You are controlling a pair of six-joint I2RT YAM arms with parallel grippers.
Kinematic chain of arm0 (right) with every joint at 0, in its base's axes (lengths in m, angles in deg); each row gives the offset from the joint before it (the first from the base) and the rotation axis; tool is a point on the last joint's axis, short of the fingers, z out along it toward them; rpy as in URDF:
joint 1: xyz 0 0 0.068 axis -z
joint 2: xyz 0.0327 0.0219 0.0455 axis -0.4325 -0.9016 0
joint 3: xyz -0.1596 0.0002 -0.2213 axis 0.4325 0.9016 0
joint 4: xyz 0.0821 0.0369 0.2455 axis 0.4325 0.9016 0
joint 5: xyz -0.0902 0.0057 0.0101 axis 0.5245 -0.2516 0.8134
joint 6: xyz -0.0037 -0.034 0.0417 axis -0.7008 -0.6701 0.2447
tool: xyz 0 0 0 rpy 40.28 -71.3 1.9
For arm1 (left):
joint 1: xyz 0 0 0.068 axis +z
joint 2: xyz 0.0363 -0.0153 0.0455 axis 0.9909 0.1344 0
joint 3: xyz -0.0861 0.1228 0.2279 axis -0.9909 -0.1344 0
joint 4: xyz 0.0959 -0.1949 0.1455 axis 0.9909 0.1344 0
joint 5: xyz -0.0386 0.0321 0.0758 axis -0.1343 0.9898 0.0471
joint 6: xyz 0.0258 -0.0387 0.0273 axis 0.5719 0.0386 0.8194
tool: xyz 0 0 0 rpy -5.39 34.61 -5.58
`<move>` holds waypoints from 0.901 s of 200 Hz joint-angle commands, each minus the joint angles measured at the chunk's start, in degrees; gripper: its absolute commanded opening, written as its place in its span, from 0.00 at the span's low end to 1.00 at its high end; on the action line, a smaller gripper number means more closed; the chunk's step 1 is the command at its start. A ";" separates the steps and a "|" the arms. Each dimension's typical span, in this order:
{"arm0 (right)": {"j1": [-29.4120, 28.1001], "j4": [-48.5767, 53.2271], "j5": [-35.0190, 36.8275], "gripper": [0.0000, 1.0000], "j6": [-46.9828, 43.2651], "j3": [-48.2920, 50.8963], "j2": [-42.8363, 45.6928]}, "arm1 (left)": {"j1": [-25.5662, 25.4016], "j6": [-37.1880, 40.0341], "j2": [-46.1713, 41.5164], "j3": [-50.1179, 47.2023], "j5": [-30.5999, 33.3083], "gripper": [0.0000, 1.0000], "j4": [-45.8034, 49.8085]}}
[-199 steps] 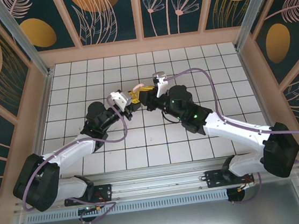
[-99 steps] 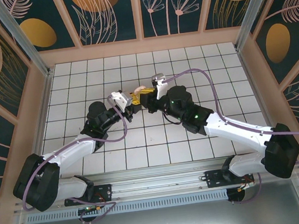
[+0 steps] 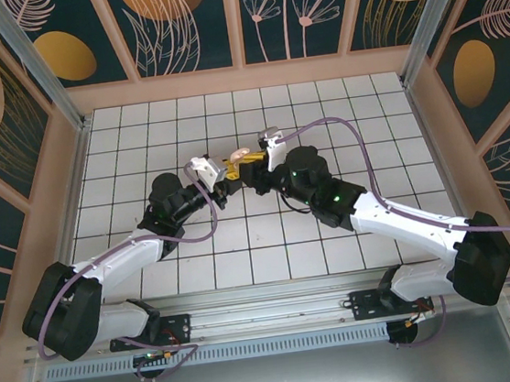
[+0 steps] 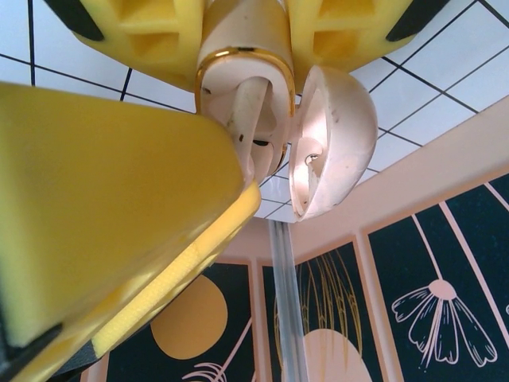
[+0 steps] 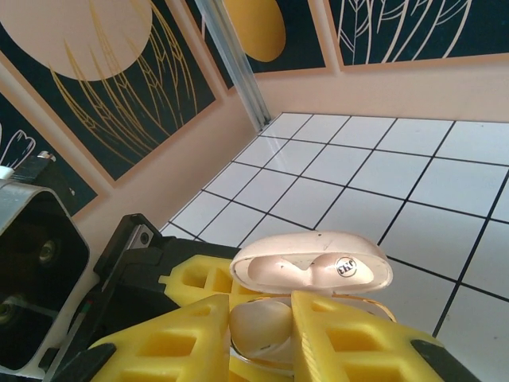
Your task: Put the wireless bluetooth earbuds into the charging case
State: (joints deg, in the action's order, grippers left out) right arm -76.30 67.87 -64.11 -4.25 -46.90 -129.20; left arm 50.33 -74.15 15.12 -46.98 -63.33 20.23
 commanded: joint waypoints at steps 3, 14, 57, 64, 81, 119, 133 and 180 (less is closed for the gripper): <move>1.28 6.68 3.69 0.29 -1.26 -1.02 -0.24 | -0.20 -0.21 -3.53 2.78 -2.49 0.16 -7.36; 1.28 6.67 3.64 0.31 -1.33 -1.46 -0.17 | -0.22 -0.13 -3.53 2.83 -2.49 0.16 -7.05; 1.28 6.68 2.95 0.38 -1.76 -3.17 0.44 | -0.17 -0.19 -3.53 2.83 -2.21 0.16 -6.73; 1.28 6.59 2.73 0.39 -1.79 -3.49 0.61 | -0.14 -0.13 -3.53 2.83 -2.13 0.16 -6.75; 1.26 6.27 2.20 0.41 -1.96 -4.13 1.09 | -0.22 -0.05 -3.35 2.92 -2.04 0.16 -6.28; 1.28 5.76 1.33 0.47 -1.84 -5.55 2.43 | -0.16 0.26 -3.44 3.11 -1.74 0.16 -5.07; 1.35 5.80 1.36 0.48 -1.83 -6.01 2.99 | -0.15 0.37 -3.53 3.09 -1.66 0.16 -4.68; 2.27 5.96 -2.21 0.50 -1.06 -7.45 4.53 | -0.22 0.63 -3.27 3.20 -1.43 0.17 -3.14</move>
State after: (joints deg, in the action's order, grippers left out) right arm -75.32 73.02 -66.23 -5.32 -52.15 -126.60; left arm 50.33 -74.11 13.14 -45.66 -63.35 19.35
